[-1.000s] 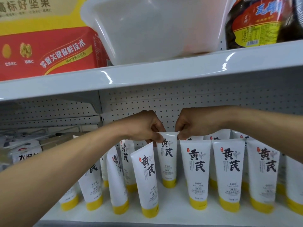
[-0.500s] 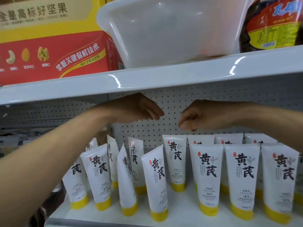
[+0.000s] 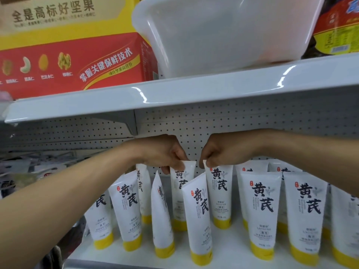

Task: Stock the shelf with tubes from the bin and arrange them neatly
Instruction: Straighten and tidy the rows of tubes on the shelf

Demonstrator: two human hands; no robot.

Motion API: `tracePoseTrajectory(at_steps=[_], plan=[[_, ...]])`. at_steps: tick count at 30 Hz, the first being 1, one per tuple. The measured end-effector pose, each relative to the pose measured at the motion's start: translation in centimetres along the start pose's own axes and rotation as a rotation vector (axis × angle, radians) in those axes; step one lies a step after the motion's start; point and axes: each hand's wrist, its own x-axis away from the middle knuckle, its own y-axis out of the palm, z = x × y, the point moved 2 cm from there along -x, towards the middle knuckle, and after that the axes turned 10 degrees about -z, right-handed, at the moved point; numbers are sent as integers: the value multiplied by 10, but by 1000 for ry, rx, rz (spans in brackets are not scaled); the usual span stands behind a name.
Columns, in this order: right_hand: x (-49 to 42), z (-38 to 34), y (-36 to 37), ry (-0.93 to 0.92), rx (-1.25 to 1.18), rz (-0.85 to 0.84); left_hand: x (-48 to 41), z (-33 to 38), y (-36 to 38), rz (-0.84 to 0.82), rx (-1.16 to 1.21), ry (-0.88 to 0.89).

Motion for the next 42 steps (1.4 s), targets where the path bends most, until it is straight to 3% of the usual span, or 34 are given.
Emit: tracePoseTrajectory(at_steps=[10, 33, 36, 39, 42], plan=[[2, 1, 2, -39, -73, 16, -11, 3, 4, 35, 51, 88], [11, -2, 0, -8, -117, 9, -5, 12, 9, 35, 48, 66], [21, 2, -6, -30, -112, 150, 5, 18, 4, 118, -21, 74], [39, 3, -10, -73, -113, 301, 22, 36, 3, 341, -93, 129], [63, -1, -9, -93, -105, 359, 45, 58, 12, 448, -197, 58]])
